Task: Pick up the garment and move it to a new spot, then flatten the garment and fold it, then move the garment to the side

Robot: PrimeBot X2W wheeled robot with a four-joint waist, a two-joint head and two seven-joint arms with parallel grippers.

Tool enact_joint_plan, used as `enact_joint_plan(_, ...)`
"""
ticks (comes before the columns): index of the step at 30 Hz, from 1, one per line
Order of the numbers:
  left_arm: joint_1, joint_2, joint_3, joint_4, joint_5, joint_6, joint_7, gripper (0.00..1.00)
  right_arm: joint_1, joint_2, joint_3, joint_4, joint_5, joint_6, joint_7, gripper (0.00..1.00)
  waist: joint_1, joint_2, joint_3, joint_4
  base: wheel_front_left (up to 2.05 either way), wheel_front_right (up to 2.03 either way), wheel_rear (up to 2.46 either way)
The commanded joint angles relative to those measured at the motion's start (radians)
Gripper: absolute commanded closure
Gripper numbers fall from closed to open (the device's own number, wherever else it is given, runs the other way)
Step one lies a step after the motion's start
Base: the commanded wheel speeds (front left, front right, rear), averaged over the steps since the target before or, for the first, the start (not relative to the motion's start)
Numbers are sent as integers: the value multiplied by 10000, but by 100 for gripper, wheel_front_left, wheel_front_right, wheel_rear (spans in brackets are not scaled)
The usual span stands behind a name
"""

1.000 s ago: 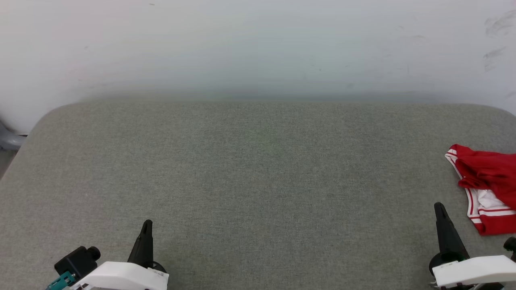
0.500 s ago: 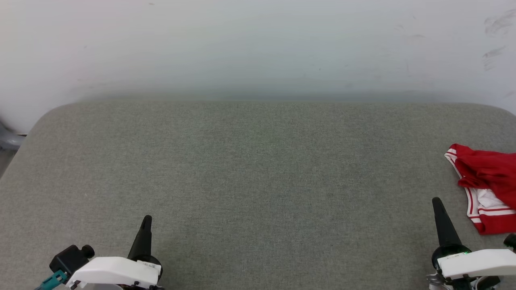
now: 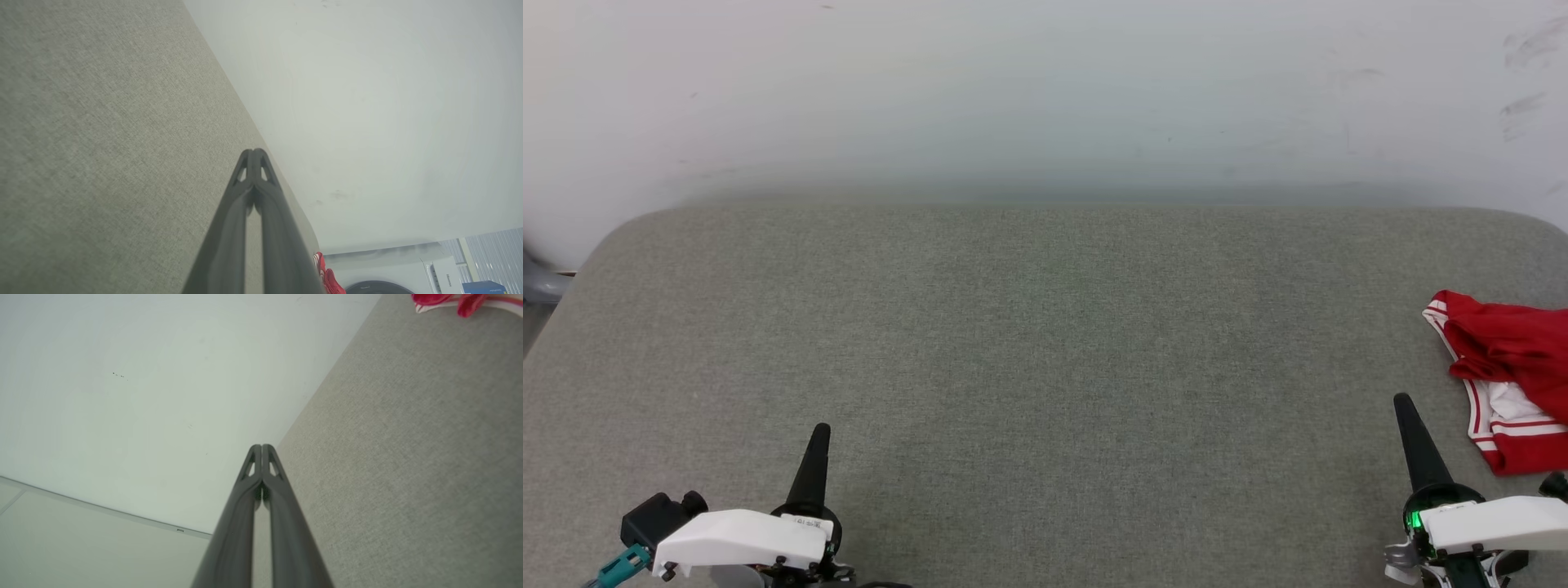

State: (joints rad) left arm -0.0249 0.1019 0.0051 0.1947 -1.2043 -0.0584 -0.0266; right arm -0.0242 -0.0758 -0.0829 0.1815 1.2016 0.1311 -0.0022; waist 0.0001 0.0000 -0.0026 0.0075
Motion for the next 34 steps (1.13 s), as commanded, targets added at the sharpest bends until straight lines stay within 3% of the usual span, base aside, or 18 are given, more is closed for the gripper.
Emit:
enact_joint_plan(1,-206,-11,63,-28,-271,-74,77,100,-257,29,-23,-17,272,-2,48,100,-1,0,2,-2,0,0,0)
enact_joint_plan(34,-708,-199,567,348,-3189,-573,850,100,-720,123,-131,447,3097,-5,772,100,-1,0,38,-50,0,0,0)
